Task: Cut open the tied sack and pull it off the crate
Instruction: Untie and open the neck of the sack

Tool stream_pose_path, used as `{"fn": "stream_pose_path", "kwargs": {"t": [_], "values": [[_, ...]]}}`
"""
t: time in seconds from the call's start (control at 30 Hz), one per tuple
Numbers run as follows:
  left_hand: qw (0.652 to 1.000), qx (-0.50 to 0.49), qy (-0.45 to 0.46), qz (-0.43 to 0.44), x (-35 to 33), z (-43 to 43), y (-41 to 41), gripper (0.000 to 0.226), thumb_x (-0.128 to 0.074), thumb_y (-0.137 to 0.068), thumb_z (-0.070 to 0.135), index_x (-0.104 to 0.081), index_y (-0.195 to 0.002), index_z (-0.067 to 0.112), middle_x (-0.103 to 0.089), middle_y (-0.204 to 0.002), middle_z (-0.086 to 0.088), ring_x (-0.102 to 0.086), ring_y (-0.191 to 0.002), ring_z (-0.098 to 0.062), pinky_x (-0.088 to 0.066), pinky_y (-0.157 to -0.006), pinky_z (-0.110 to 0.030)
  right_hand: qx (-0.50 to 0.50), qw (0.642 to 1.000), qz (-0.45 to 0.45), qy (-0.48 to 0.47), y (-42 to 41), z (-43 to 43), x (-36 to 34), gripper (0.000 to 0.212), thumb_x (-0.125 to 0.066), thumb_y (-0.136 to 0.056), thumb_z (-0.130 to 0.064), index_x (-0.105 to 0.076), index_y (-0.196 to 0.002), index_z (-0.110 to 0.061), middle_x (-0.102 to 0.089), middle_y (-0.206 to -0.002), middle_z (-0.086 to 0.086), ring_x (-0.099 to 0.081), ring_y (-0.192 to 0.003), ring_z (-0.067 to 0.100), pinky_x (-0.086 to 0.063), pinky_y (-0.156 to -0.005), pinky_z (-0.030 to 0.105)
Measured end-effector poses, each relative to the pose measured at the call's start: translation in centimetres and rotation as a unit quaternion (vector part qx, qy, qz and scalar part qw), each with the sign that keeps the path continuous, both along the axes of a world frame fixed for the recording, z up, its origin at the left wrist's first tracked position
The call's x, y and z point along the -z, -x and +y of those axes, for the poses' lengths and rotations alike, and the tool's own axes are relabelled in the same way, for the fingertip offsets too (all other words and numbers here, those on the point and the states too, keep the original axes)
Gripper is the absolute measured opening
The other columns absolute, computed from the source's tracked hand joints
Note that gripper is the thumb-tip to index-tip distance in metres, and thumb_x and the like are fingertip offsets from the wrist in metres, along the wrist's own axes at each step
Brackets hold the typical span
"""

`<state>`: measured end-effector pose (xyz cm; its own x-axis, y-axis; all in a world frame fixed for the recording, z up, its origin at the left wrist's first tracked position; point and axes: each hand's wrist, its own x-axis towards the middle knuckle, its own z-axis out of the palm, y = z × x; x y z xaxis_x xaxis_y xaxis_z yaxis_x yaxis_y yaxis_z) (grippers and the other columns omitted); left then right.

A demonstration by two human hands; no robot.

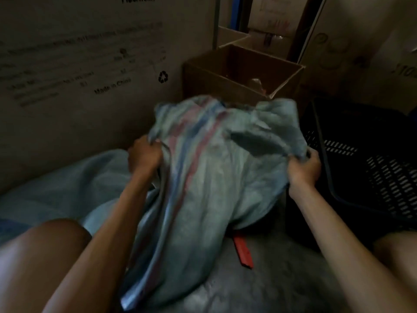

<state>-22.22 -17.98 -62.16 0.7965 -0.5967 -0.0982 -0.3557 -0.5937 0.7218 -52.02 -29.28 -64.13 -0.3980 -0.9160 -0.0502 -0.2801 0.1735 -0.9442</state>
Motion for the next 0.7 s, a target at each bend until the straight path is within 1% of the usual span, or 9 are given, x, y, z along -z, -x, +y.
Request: {"fn": "stream_pose_path", "kwargs": {"t": [0.07, 0.13, 0.2, 0.27, 0.33, 0.43, 0.5, 0.6, 0.7], "values": [[0.996, -0.047, 0.077, 0.012, -0.6, 0.2, -0.8, 0.044, -0.051, -0.097, 0.039, -0.063, -0.132, 0.016, -0.064, -0.134, -0.018, -0.059, -0.124, -0.040, -0.047, -0.102, -0.042, 0.004, 0.987, -0.095, -0.131, -0.3, 0.3, 1.9, 0.093, -0.084, -0.071, -0.045, -0.038, -0.149, -0.021, -0.055, -0.142, 0.012, -0.056, -0.128, 0.029, -0.047, -0.106, 0.045], [0.977, -0.051, 0.174, 0.115, -0.4, -0.1, -0.3, 0.048, -0.052, -0.094, 0.044, -0.064, -0.132, 0.016, -0.068, -0.131, -0.010, -0.062, -0.122, -0.031, -0.048, -0.106, -0.040, -0.112, 0.917, -0.201, -0.327, -1.5, 1.9, 3.0, 0.113, -0.082, -0.052, -0.074, -0.045, -0.146, -0.024, -0.062, -0.135, 0.010, -0.063, -0.117, 0.029, -0.049, -0.100, 0.050], [0.942, -0.050, 0.207, 0.261, 0.2, -0.7, 0.5, 0.050, -0.054, -0.097, 0.045, -0.061, -0.136, 0.015, -0.067, -0.130, -0.003, -0.062, -0.119, -0.023, -0.047, -0.108, -0.036, -0.223, 0.843, -0.243, -0.426, -3.0, 4.3, 2.9, 0.081, -0.071, -0.059, -0.079, -0.064, -0.122, -0.029, -0.070, -0.117, 0.012, -0.067, -0.099, 0.030, -0.053, -0.082, 0.044], [0.919, -0.035, 0.170, 0.354, 0.9, -1.3, 0.6, 0.057, -0.050, -0.098, 0.054, -0.057, -0.140, 0.016, -0.064, -0.135, -0.005, -0.062, -0.120, -0.026, -0.046, -0.109, -0.041, -0.264, 0.814, -0.274, -0.439, -4.5, 5.3, 4.0, 0.066, -0.074, -0.065, -0.069, -0.066, -0.109, -0.020, -0.070, -0.116, 0.018, -0.066, -0.102, 0.034, -0.052, -0.077, 0.042], [0.920, -0.030, 0.118, 0.372, 1.8, -1.5, 0.4, 0.066, -0.041, -0.097, 0.062, -0.052, -0.144, 0.016, -0.059, -0.141, -0.007, -0.058, -0.125, -0.030, -0.043, -0.112, -0.045, -0.272, 0.800, -0.315, -0.432, -6.0, 5.5, 4.4, 0.046, -0.075, -0.079, -0.048, -0.070, -0.105, -0.010, -0.073, -0.107, 0.019, -0.066, -0.101, 0.033, -0.053, -0.083, 0.045], [0.956, -0.056, 0.069, 0.278, 2.5, -1.3, -0.4, 0.069, -0.026, -0.102, 0.059, -0.043, -0.150, 0.013, -0.048, -0.152, -0.013, -0.047, -0.138, -0.032, -0.035, -0.118, -0.043, -0.209, 0.806, -0.370, -0.411, -7.8, 4.5, 5.7, 0.021, -0.066, -0.093, -0.020, -0.069, -0.103, -0.002, -0.075, -0.092, 0.018, -0.067, -0.093, 0.031, -0.054, -0.086, 0.044], [0.964, -0.054, 0.078, 0.248, 2.1, -0.9, -0.9, 0.068, -0.023, -0.103, 0.060, -0.043, -0.150, 0.016, -0.048, -0.152, -0.011, -0.045, -0.140, -0.030, -0.034, -0.119, -0.043, -0.185, 0.837, -0.355, -0.373, -8.8, 3.6, 6.7, 0.032, -0.065, -0.094, -0.027, -0.067, -0.119, -0.007, -0.074, -0.107, 0.016, -0.068, -0.099, 0.031, -0.056, -0.086, 0.041], [0.960, -0.049, 0.107, 0.252, -0.1, 0.3, -1.0, 0.064, -0.031, -0.100, 0.062, -0.044, -0.149, 0.023, -0.055, -0.145, -0.003, -0.050, -0.134, -0.022, -0.036, -0.118, -0.040, -0.170, 0.876, -0.340, -0.297, -9.6, 3.3, 5.6, 0.044, -0.057, -0.098, -0.040, -0.059, -0.136, -0.018, -0.068, -0.127, 0.008, -0.065, -0.114, 0.027, -0.051, -0.100, 0.043], [0.928, -0.061, 0.125, 0.346, -4.1, 1.8, -0.8, 0.062, -0.044, -0.097, 0.060, -0.046, -0.147, 0.024, -0.061, -0.133, 0.004, -0.059, -0.120, -0.014, -0.045, -0.108, -0.033, -0.198, 0.858, -0.368, -0.299, -9.6, 4.0, 1.0, 0.063, -0.060, -0.087, -0.061, -0.055, -0.140, -0.028, -0.065, -0.135, 0.004, -0.061, -0.123, 0.026, -0.044, -0.109, 0.048]]}}
